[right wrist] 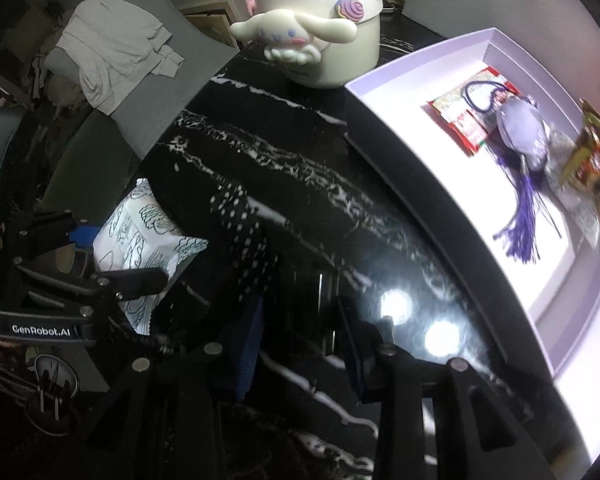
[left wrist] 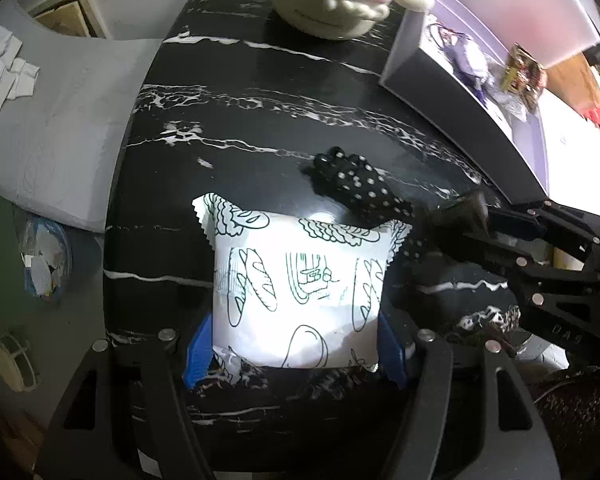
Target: Organize objects
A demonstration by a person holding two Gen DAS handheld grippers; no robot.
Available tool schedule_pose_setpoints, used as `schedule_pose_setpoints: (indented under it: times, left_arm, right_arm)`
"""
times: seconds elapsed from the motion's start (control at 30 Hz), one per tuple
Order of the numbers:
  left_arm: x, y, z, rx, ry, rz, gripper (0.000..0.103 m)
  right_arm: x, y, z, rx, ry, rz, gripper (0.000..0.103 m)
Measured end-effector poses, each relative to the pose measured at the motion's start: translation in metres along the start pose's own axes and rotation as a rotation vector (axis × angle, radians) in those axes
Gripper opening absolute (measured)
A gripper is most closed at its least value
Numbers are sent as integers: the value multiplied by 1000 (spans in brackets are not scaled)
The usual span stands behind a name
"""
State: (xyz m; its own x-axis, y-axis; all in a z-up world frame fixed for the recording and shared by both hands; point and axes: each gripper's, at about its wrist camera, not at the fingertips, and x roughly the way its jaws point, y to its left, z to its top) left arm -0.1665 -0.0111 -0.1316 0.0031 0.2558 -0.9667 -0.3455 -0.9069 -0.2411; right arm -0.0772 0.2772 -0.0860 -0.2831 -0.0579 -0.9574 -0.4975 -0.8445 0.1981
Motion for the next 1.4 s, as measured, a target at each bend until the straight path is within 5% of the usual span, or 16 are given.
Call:
schedule_pose_setpoints:
  times: [0.6,0.93,1.4]
  left_arm:
    - [-11,-59,-37,119,-14,-7,66]
    - [-2,-84,-55,193,16,-7,66]
    - [4,-88,-60,194,51,7,66]
  right_arm:
    - [-42,-9,-74,99,-70,0,35]
    - [-30,-14,-110,169,-47,-16,35]
    - [-16,-10,-115,160,-46,-7,38]
